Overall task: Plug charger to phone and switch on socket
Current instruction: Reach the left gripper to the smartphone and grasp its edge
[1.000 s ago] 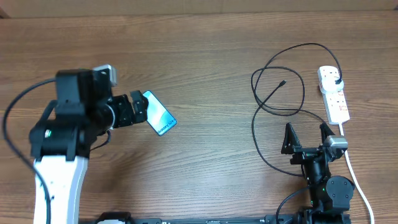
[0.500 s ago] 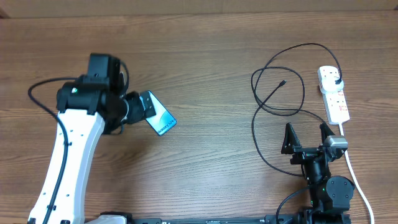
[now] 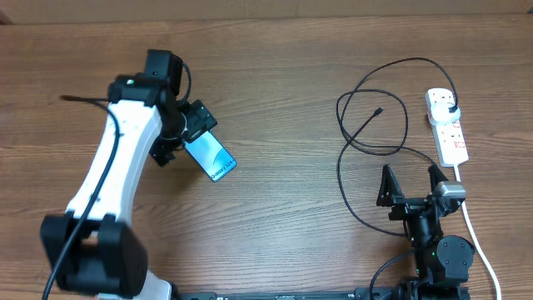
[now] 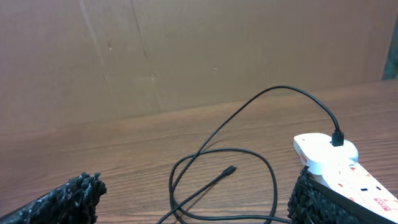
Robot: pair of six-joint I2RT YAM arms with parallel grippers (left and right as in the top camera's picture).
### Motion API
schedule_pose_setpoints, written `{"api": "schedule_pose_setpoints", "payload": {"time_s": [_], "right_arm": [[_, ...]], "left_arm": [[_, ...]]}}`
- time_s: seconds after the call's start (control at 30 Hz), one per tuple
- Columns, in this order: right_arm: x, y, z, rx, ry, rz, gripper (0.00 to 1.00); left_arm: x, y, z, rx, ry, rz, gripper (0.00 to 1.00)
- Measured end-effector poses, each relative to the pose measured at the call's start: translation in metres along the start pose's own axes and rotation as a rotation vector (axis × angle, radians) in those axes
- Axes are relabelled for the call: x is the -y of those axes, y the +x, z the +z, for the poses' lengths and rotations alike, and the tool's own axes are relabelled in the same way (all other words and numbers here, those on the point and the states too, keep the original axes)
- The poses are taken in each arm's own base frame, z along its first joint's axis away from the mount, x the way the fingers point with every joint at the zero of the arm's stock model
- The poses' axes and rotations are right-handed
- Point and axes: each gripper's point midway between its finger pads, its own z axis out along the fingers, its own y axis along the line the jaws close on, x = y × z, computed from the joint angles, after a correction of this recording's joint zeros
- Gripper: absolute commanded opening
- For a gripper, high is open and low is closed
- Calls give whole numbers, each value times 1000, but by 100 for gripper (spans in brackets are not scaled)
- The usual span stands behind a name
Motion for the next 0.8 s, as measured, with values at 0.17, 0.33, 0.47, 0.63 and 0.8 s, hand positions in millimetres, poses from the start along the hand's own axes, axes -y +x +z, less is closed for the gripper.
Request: {"api": "schedule_pose_setpoints", "payload": {"time_s": [0.17,0.33,0.47,0.63,0.8], "right_arm": [[0,0,0,0,0,1,100],[0,0,0,1,0,0,100],[0,0,0,0,0,0,100],[0,0,0,0,0,0,100],[0,0,0,0,0,0,100]], "left_arm": [[8,-10,32,-20,-16,-24,100],[10,-14,59,-48,-45,-16,100],[11,-13,81,-86,-54,-5,100],[14,-12,95,-114,-52,-6,100],[15,-12,101,-120,-50,-6,100]]}}
